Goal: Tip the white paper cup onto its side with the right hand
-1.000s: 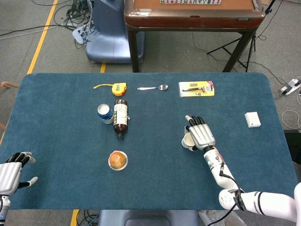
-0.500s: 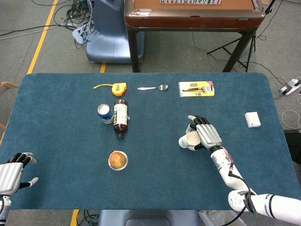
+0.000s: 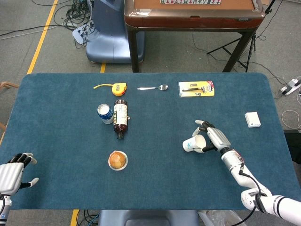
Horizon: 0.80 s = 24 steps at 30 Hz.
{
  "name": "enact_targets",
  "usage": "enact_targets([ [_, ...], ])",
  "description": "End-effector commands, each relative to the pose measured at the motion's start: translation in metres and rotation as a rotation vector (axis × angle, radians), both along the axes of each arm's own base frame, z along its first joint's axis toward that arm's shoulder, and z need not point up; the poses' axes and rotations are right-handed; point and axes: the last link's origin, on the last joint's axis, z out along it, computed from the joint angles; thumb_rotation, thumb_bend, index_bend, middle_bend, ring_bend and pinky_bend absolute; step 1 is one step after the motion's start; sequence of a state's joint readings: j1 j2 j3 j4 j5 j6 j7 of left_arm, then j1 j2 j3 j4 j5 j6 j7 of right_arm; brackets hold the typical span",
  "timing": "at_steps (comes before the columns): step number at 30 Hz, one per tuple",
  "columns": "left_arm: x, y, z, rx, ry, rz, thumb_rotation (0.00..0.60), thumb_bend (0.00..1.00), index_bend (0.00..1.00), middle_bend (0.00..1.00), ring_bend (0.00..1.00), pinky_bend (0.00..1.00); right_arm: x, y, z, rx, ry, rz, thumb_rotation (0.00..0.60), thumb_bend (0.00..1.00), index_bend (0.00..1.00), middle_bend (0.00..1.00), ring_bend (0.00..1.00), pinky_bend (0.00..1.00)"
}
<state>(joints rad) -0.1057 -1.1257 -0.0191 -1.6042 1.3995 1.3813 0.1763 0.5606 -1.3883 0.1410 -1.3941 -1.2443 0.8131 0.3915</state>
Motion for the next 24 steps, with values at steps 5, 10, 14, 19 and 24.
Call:
enact_targets([
  [5, 0.000, 0.000, -0.001, -0.004, 0.004, 0.000, 0.600, 0.09, 0.42, 0.29, 0.22, 0.41, -0.018, 0.002, 0.014, 0.000, 0.118, -0.014, 0.600, 0.09, 0.33, 0.09, 0.00, 0.08],
  [10, 0.000, 0.000, -0.002, -0.006, 0.007, 0.000, 0.600, 0.09, 0.42, 0.29, 0.22, 0.41, -0.022, 0.000, 0.025, -0.044, 0.200, 0.006, 0.600, 0.08, 0.26, 0.08, 0.00, 0.08],
  [14, -0.001, 0.001, -0.003, -0.008, 0.009, 0.002, 0.600, 0.09, 0.42, 0.29, 0.22, 0.41, -0.017, -0.002, 0.033, -0.089, 0.279, 0.045, 0.600, 0.08, 0.26, 0.08, 0.00, 0.08],
  [19, 0.000, 0.001, -0.003, -0.006, 0.007, 0.001, 0.600, 0.09, 0.42, 0.29, 0.22, 0.41, -0.001, -0.006, 0.035, -0.126, 0.420, 0.126, 0.600, 0.08, 0.26, 0.07, 0.00, 0.07],
  [24, 0.000, 0.001, -0.001, -0.001, 0.005, -0.001, 0.600, 0.09, 0.42, 0.29, 0.22, 0.41, 0.020, -0.008, 0.029, -0.144, 0.535, 0.200, 0.600, 0.08, 0.26, 0.06, 0.00, 0.06],
])
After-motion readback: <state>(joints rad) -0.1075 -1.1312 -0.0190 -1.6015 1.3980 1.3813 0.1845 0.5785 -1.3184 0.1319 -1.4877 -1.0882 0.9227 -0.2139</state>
